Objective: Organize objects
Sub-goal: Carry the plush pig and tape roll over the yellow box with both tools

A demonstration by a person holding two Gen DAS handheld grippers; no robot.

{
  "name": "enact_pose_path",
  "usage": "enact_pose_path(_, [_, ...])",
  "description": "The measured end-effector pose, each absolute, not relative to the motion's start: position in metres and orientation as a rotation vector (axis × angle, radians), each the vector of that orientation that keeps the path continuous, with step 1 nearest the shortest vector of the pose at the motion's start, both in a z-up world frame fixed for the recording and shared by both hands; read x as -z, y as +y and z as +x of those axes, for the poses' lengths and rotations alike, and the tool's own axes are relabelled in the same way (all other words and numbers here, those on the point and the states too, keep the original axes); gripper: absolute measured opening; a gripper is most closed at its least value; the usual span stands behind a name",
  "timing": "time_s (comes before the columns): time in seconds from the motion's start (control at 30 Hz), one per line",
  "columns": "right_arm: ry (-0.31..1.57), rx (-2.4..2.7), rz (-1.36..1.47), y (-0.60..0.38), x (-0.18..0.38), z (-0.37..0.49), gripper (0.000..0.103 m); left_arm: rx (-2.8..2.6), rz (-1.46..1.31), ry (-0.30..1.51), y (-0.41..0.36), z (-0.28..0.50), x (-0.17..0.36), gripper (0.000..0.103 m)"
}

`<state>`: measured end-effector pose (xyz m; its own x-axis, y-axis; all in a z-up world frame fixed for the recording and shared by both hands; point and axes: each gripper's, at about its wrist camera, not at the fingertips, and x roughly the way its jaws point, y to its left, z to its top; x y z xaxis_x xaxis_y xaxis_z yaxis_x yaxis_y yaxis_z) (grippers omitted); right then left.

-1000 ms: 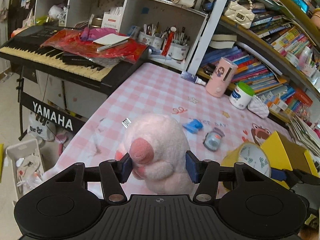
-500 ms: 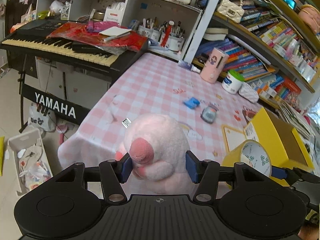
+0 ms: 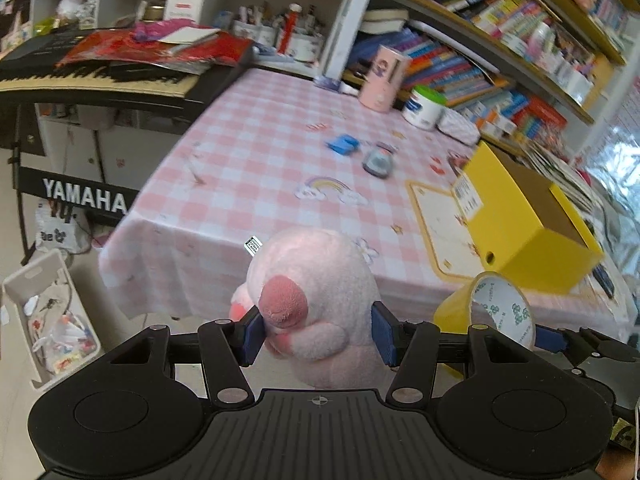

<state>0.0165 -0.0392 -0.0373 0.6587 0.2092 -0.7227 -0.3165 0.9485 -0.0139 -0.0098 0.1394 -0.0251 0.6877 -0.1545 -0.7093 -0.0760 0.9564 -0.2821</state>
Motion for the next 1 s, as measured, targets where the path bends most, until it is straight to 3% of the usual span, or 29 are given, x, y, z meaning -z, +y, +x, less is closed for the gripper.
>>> enact_pose_path(0.73, [0.847,0.03,-0.011,-0.139,0.044,-0.008,0.089,0.373,-0.166,0.879,0.034,0.029,0.029,0.053])
enact_pose_path(1.0, [0.839,0.13,0.033,-0.181,0.041,-0.006,0.089,0.475,-0.118,0.805,-0.009,0.045,0.012,0.053])
